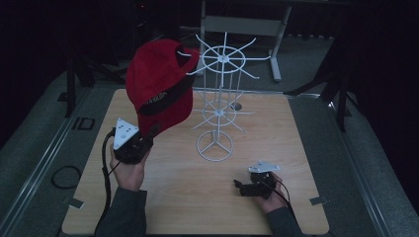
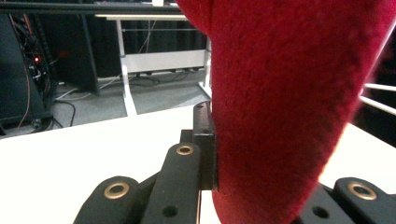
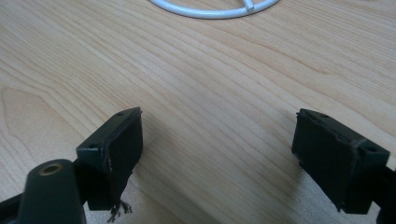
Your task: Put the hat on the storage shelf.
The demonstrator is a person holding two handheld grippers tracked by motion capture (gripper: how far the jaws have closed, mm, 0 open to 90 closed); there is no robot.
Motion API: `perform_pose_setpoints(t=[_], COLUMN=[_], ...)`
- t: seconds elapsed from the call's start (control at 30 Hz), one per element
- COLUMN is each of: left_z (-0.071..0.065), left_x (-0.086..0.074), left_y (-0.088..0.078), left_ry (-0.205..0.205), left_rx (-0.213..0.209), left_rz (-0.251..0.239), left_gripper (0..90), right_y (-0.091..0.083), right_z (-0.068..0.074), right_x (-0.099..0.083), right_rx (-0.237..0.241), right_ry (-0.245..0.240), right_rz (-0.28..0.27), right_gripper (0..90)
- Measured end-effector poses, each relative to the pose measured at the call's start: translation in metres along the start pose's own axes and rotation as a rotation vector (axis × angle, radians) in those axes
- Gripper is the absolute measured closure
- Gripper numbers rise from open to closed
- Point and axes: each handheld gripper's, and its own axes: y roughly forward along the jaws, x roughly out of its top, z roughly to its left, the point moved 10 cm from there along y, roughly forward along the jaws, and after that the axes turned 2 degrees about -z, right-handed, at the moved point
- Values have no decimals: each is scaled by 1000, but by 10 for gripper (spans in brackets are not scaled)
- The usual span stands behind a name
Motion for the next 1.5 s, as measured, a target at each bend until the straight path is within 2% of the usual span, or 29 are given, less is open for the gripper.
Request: perform_pose_setpoints(t=[0.3, 0.63, 0.87, 1.2, 1.27, 1.37, 1.5], left_z=[-1, -8, -13, -18, -21, -25, -23], left_x=[-11, -28, -44, -55, -55, -53, -51], left_y=[7, 17, 23, 26, 26, 24, 20], left_ry=[-8, -15, -7, 15, 21, 35, 44], left_rx=[-21, -47, -67, -81, -99, -118, -105], left_rz=[12, 41, 71, 98, 98, 102, 105], left_gripper=[854, 852, 847, 823, 773, 625, 513], right_y=[0, 0, 0, 0, 0, 0, 0], right_z=[0, 0, 0, 0, 0, 0, 0], right_x=[0, 0, 0, 0, 0, 0, 0], right_rx=[0, 0, 0, 0, -1, -1, 0], right_ry=[0, 0, 1, 1, 1, 1, 3], right_rz=[0, 1, 0, 0, 0, 0, 2], right_gripper=[163, 163, 163, 163, 163, 163, 163])
